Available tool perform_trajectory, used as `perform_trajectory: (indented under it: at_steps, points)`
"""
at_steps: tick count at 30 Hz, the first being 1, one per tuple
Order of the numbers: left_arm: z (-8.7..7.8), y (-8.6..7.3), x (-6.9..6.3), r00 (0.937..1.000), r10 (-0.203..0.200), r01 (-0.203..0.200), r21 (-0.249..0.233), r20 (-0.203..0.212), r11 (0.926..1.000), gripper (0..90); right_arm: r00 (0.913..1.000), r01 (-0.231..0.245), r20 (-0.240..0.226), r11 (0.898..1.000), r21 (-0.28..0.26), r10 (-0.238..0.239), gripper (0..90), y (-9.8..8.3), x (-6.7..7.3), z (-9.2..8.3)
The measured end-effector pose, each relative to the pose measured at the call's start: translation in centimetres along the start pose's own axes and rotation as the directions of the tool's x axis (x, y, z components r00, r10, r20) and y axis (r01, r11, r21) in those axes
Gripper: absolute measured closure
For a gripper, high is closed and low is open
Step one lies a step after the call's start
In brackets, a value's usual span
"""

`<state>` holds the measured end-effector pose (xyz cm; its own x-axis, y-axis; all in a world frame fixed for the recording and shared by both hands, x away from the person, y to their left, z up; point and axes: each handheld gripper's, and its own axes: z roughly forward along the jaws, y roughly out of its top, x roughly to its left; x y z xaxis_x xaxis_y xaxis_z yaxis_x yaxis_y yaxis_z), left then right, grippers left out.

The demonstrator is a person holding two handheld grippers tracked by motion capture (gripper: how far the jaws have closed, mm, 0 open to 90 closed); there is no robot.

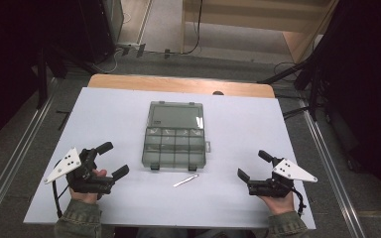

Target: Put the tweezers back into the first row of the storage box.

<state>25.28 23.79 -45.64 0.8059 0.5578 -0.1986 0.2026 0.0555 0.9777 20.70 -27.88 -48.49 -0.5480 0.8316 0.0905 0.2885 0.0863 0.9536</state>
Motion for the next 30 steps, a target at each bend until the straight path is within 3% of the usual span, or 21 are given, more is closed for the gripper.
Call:
perform_trajectory:
  at_steps: [11, 30]
  points:
    - [-0.1, 0.0, 0.0, 1.0, 0.001, -0.001, -0.003, -0.003, 1.0, 0.0, 0.9998, 0.017, -0.014, 0.999, 0.034, -0.017, 1.4, 0.2, 0.1, 0.5]
    - [-0.1, 0.1, 0.0, 1.0, 0.003, -0.003, -0.006, -0.003, 1.0, 0.0, 0.9945, 0.059, -0.092, 0.993, 0.1, -0.05, 1.4, 1.4, 1.3, 2.6]
